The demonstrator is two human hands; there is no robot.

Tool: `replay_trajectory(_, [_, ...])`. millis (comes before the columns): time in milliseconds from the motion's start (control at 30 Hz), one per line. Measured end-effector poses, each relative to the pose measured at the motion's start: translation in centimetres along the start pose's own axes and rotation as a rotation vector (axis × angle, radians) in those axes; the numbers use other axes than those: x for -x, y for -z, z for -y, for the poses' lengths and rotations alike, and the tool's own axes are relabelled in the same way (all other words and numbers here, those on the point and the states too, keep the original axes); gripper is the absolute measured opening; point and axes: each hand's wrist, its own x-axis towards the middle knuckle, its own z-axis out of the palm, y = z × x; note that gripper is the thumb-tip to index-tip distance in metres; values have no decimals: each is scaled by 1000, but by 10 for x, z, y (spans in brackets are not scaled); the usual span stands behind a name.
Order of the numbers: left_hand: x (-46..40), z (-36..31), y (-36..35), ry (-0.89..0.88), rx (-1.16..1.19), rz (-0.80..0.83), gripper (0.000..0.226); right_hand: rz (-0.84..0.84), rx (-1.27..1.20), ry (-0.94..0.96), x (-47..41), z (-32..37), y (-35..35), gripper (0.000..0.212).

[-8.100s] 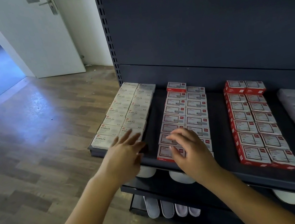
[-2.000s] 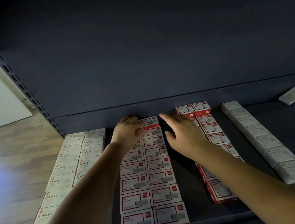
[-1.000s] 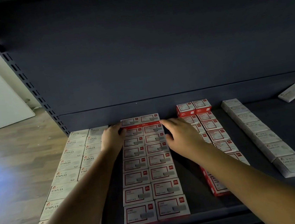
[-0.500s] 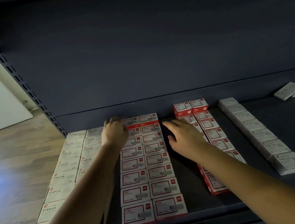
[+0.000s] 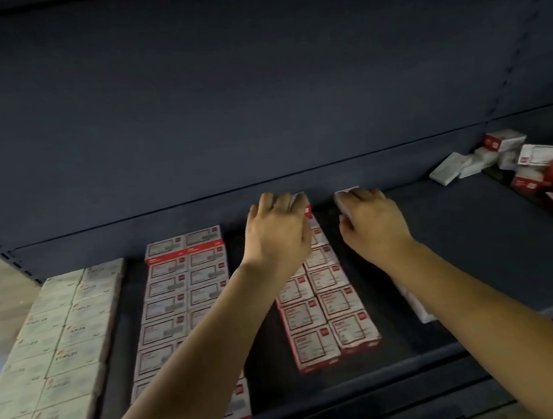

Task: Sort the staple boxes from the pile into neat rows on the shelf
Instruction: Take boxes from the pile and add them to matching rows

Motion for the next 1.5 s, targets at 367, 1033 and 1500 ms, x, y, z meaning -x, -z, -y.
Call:
replay_trajectory(367, [-57, -133, -46, 46, 13, 148, 44, 52, 36, -82, 9, -146, 38, 42])
replay_trajectory(1033, [-114, -307, -122, -18, 158, 291, 38, 67, 81, -326, 18, -356, 78, 37])
replay_trajectory(1500, [-111, -320, -132, -36, 142, 325, 37, 184, -38, -476, 29, -378, 67, 84])
